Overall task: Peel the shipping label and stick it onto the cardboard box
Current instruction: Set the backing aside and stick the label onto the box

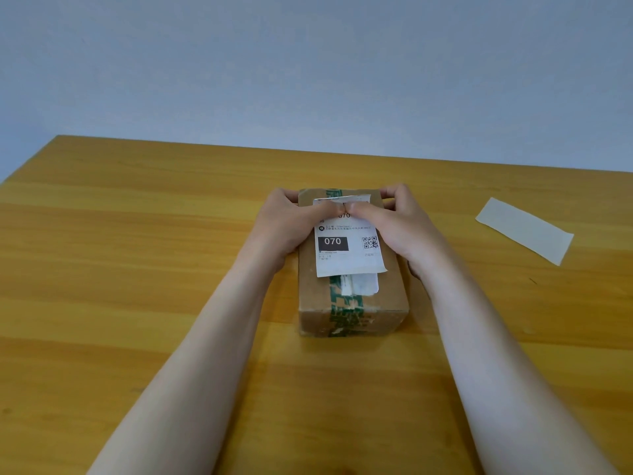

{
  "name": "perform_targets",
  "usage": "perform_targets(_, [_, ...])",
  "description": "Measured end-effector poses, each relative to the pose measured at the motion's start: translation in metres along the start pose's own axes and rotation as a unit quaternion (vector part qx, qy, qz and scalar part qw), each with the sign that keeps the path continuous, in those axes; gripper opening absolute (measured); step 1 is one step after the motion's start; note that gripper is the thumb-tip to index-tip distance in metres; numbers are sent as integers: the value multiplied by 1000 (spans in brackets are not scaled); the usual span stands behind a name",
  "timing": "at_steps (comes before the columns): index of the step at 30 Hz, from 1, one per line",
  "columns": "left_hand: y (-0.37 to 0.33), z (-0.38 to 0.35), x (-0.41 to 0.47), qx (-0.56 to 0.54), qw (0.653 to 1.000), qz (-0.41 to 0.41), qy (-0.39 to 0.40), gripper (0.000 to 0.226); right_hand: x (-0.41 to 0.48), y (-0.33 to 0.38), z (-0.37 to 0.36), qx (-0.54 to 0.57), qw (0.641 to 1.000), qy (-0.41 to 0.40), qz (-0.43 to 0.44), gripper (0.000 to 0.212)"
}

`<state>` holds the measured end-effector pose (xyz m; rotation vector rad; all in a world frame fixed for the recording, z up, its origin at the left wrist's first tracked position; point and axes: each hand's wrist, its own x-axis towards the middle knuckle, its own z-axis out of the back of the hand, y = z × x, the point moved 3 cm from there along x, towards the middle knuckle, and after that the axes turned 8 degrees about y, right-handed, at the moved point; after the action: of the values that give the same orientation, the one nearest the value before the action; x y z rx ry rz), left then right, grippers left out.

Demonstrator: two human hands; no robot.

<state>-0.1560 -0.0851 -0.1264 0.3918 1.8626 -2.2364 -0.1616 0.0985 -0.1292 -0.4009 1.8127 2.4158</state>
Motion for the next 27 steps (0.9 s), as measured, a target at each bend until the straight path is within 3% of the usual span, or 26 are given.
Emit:
perform_targets(5, [-3, -1, -4, 29, 1000, -6, -7, 35, -5, 5, 0, -29, 1000, -2, -2, 49])
perform_targets(10, [-2, -1, -4, 51, 998, -6, -25, 57, -6, 6, -3, -77, 997, -13, -2, 47])
perform_targets(19, [0, -3, 2, 66, 997, -18, -45, 55, -5, 5, -4, -116, 993, -26, -1, 45])
perform_targets(23, [1, 0, 4, 67, 996, -16, -58, 52, -6, 8, -2, -54, 998, -7, 8, 41])
perform_targets(25, [-1, 6, 5, 61, 994, -23, -83, 46, -6, 10, 0, -7, 1000, 18, 12, 49])
perform_targets(27, [-5, 12, 3, 51, 993, -41, -99, 40, -5, 10, 4, 6, 998, 54, 16, 70])
